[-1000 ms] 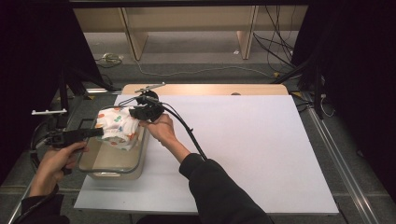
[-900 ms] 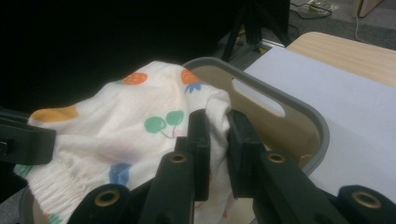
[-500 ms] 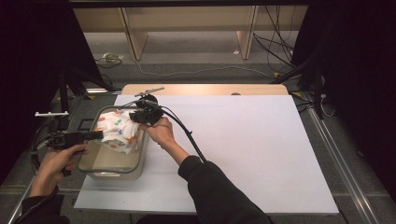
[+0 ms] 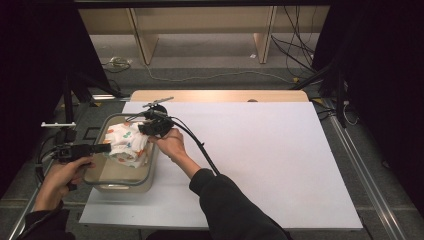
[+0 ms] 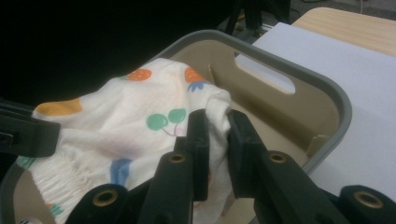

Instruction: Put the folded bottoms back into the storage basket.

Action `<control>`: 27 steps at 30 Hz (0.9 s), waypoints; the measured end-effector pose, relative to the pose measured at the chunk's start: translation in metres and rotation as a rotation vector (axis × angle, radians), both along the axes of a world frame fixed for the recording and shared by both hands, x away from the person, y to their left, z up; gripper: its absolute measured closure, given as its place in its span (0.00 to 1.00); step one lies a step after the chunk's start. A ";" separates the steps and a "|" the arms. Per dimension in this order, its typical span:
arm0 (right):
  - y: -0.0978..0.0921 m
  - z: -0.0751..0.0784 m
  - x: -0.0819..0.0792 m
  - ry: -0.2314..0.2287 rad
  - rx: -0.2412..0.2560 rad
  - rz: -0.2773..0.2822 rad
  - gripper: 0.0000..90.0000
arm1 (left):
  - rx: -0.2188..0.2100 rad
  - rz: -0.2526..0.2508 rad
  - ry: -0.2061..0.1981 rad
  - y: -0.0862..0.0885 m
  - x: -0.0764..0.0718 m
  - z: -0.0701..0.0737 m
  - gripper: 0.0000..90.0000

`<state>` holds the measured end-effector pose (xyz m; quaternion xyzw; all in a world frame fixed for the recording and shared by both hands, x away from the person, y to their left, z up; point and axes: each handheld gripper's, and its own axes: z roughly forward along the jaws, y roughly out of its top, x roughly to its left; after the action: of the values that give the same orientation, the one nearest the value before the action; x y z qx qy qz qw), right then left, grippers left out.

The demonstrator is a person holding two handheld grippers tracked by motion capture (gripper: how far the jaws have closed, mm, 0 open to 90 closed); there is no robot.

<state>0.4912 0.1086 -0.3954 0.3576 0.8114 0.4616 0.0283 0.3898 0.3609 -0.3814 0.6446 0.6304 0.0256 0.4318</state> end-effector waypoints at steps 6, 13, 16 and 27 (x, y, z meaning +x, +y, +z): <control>0.002 -0.004 -0.001 0.005 -0.005 0.000 0.90 | 0.015 0.004 0.013 0.000 0.001 -0.003 0.90; 0.003 -0.010 -0.001 0.025 -0.014 0.000 0.83 | 0.017 0.007 0.035 0.000 0.003 -0.010 0.90; 0.003 -0.013 0.001 0.070 -0.016 -0.014 0.50 | 0.028 0.041 0.042 0.000 0.004 -0.012 0.74; -0.009 0.005 0.005 0.034 0.036 -0.043 0.36 | 0.097 0.052 0.056 -0.012 0.008 -0.010 0.30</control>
<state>0.4960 0.0991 -0.3909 0.3832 0.7953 0.4694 0.0180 0.3976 0.3487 -0.3909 0.6487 0.6568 0.0490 0.3814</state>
